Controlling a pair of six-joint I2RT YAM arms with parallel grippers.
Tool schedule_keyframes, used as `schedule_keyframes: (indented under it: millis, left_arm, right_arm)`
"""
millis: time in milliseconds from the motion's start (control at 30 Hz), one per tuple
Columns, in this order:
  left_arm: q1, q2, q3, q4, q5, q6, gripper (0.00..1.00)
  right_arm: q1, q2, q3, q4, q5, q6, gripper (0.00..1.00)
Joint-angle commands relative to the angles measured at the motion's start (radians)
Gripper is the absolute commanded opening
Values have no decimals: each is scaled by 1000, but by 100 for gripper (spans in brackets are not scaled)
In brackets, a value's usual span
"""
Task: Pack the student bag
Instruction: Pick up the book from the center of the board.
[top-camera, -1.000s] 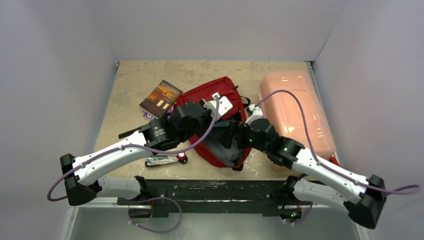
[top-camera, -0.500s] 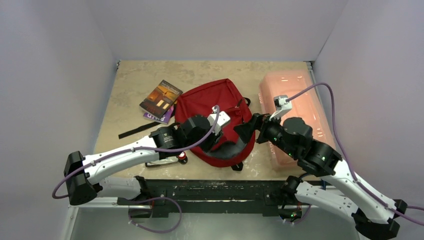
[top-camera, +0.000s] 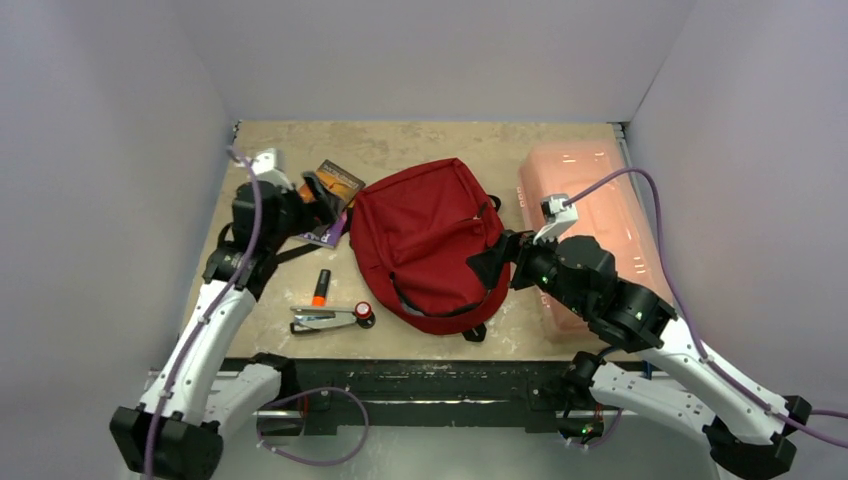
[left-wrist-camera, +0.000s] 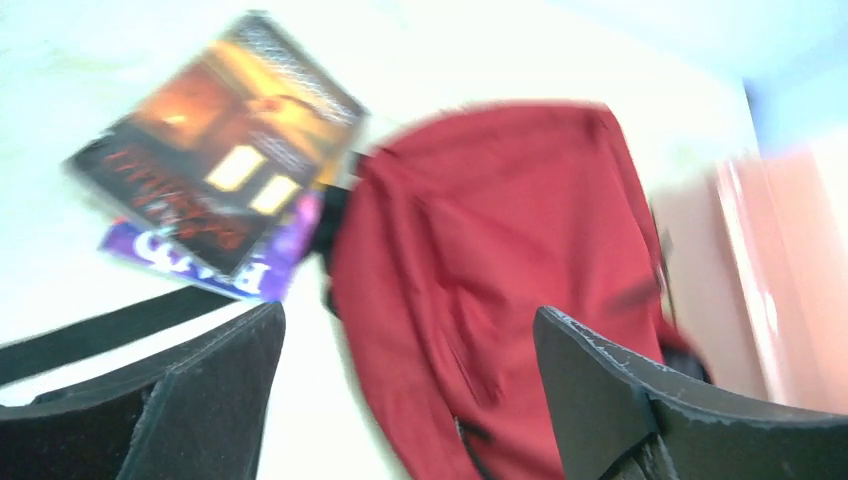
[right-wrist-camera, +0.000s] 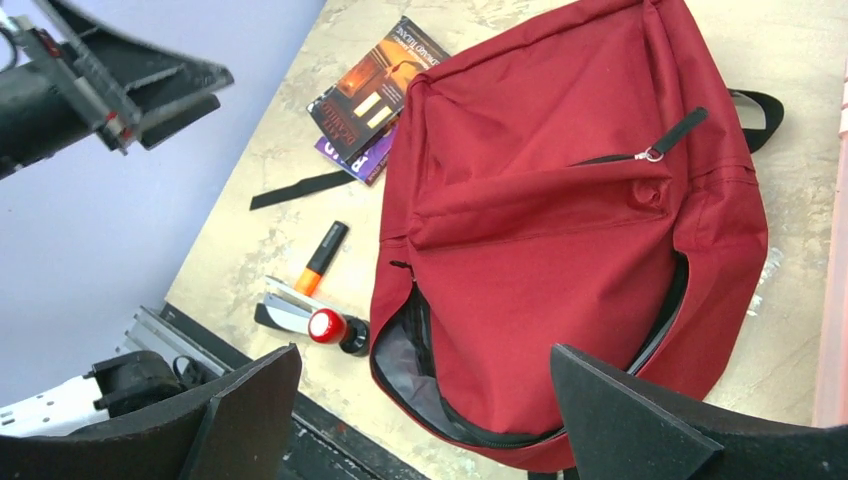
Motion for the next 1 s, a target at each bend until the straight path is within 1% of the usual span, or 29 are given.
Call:
schedule_keyframes:
  millis: [0,67,167,267,333,433,533,600,767,867,967]
  left_arm:
    - [309,68,-91,149,95,-357,97]
    - [376,105,-123,229,38,-408,99]
    - [433,171,-112,259,-89,-426,100]
    - [502,253,-104,287,-120,-465,100]
    - [556,318,-105,319,-85,-501,100]
    - [619,428,-92,378,-14,-527,96]
    - [671,543,-90,502,82,-562,94]
    - [695,619,-101,625,179,-566,89]
    - [718,737,-116,827,301,-573,88]
    - [726,793,-115,866,331,-563,87]
    - [735,859,-116,918,393,-602,83]
  right_arm:
    - [1,-3,4,26,-27,-16,99]
    - [1,2,9,27,-41,-18,99]
    - [1,6,14,25,-54,-13,99]
    - [1,-10,5,26,-60,0,99]
    - [1,-29,-8,29,-59,11,99]
    - [1,-53,-16,27,-55,22,99]
    - [1,-71,-15,27,-59,26,99]
    - [1,-88,-13,34,-68,25,99]
    - [1,-93,5,27,-64,22,99]
    - [1,-98,23,8,-46,20,99]
    - [1,-118,29,14,-45,20,99]
